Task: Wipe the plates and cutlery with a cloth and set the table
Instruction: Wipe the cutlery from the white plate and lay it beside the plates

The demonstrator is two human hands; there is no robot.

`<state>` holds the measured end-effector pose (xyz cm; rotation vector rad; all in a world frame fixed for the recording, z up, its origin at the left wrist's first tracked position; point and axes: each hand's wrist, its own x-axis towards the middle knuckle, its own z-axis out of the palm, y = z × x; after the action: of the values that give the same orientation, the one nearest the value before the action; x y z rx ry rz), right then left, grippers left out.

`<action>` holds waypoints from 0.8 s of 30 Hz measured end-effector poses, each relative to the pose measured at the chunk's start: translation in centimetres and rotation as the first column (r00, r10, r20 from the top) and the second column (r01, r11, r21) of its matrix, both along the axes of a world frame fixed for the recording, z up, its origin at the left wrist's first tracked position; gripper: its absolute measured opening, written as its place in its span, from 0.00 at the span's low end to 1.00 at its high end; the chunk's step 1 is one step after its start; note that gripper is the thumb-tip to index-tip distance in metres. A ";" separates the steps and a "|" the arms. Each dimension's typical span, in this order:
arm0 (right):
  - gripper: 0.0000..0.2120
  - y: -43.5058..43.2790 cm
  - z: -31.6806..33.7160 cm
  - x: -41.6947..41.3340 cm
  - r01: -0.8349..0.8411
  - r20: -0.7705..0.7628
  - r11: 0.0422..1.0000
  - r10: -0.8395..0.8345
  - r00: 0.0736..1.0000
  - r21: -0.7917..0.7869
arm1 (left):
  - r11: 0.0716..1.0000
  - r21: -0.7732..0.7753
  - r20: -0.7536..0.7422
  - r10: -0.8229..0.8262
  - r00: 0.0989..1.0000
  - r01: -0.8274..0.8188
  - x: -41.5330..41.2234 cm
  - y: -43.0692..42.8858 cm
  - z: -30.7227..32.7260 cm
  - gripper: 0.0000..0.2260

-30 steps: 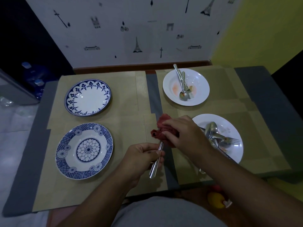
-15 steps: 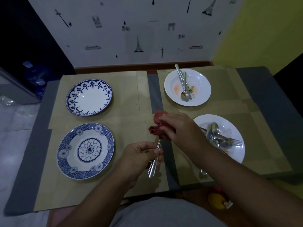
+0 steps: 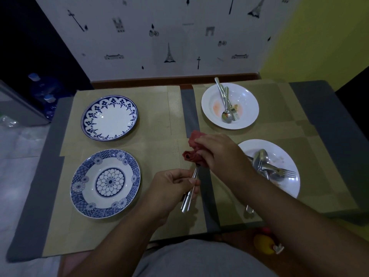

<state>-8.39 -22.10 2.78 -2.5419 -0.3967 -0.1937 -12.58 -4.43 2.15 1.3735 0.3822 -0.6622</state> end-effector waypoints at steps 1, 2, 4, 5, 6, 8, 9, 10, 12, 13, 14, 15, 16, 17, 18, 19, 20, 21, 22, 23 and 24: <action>0.13 0.0 0.0 0.1 0.001 0.002 1.000 -0.001 1.000 0.001 | 1.000 -0.009 -0.003 -0.005 1.000 0.005 0.1 0.1 0.1 0.06; 0.13 0.1 -0.1 0.2 -0.002 0.005 1.000 0.002 1.000 0.003 | 1.000 -0.014 -0.010 -0.014 1.000 0.014 0.3 0.1 0.1 0.06; 0.13 0.0 -0.4 0.2 -0.005 0.018 1.000 0.005 1.000 0.007 | 0.999 -0.018 -0.028 -0.038 0.999 0.037 0.6 0.3 0.1 0.06; 0.13 -0.1 -0.5 0.2 -0.002 0.021 1.000 0.002 1.000 0.006 | 0.999 -0.023 -0.039 -0.047 0.998 0.046 0.7 0.4 0.0 0.06; 0.13 -0.2 -0.6 0.2 0.001 0.020 1.000 -0.001 1.000 0.002 | 0.998 -0.030 -0.054 -0.049 0.997 0.048 0.8 0.4 -0.1 0.06; 0.13 -0.2 -0.8 0.3 0.009 0.017 1.000 -0.009 1.000 -0.001 | 0.999 -0.036 -0.091 -0.041 0.995 0.038 0.9 0.3 -0.2 0.07; 0.12 -0.2 -1.0 0.3 0.012 0.016 1.000 -0.012 1.000 0.000 | 0.999 -0.031 -0.115 -0.039 0.993 0.035 1.0 0.1 -0.3 0.08; 0.12 -0.2 -1.1 0.4 0.013 0.013 1.000 -0.013 1.000 0.002 | 0.999 -0.025 -0.139 -0.037 0.990 0.034 1.1 0.0 -0.4 0.09; 0.12 -0.2 -1.2 0.4 0.012 0.012 1.000 -0.012 1.000 0.012 | 1.000 -0.013 -0.183 -0.027 0.983 0.025 1.3 -0.3 -0.7 0.09; 0.12 -0.3 -1.2 0.5 0.012 0.010 1.000 -0.012 1.000 0.021 | 1.000 -0.006 -0.202 -0.016 0.979 0.015 1.4 -0.3 -0.8 0.09; 0.12 -0.4 -1.2 0.5 0.014 0.004 0.999 -0.014 1.000 0.029 | 1.000 -0.001 -0.215 -0.004 0.977 0.004 1.4 -0.4 -0.9 0.09; 0.12 -0.4 -1.1 0.5 0.017 -0.004 0.999 -0.017 1.000 0.035 | 1.000 0.007 -0.217 0.004 0.976 -0.002 1.4 -0.3 -1.0 0.07; 0.12 -0.5 -1.1 0.6 0.019 -0.016 0.999 -0.018 1.000 0.039 | 1.000 0.023 -0.208 0.005 0.978 0.000 1.5 -0.3 -1.0 0.06; 0.12 -0.6 -1.1 0.6 0.020 -0.028 0.999 -0.019 0.999 0.042 | 0.999 0.048 -0.192 0.001 0.981 0.008 1.4 -0.3 -1.1 0.05; 0.12 -0.7 -1.1 0.7 0.021 -0.037 0.999 -0.020 0.999 0.045 | 0.997 0.078 -0.173 -0.001 0.985 0.014 1.4 -0.2 -1.2 0.05; 0.12 -0.8 -1.1 0.8 0.024 -0.042 0.999 -0.022 0.999 0.046 | 0.995 0.103 -0.154 0.002 0.988 0.014 1.5 -0.1 -1.3 0.05; 0.13 -0.9 -1.1 0.8 0.028 -0.045 0.999 -0.026 0.999 0.047 | 0.992 0.125 -0.139 0.006 0.990 0.011 1.5 -0.1 -1.4 0.05; 0.13 -0.9 -1.0 0.8 0.032 -0.047 0.998 -0.029 0.998 0.050 | 0.990 0.141 -0.130 0.012 0.991 0.007 1.6 -0.1 -1.5 0.04; 0.13 -0.9 -1.0 0.8 0.035 -0.049 0.998 -0.032 0.998 0.055 | 0.989 0.150 -0.127 0.023 0.992 -0.004 1.7 -0.1 -1.5 0.04; 0.13 -0.8 -0.9 0.7 0.037 -0.050 0.997 -0.034 0.998 0.062 | 0.989 0.148 -0.128 0.039 0.991 -0.020 1.7 -0.1 -1.5 0.05; 0.13 -0.8 -0.8 0.7 0.037 -0.051 0.997 -0.034 0.998 0.066 | 0.989 0.144 -0.126 0.050 0.991 -0.032 1.8 -0.2 -1.4 0.05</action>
<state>-7.72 -22.90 1.95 -2.4841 -0.3204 -0.1541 -10.82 -4.59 0.71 1.4572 0.5692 -0.7028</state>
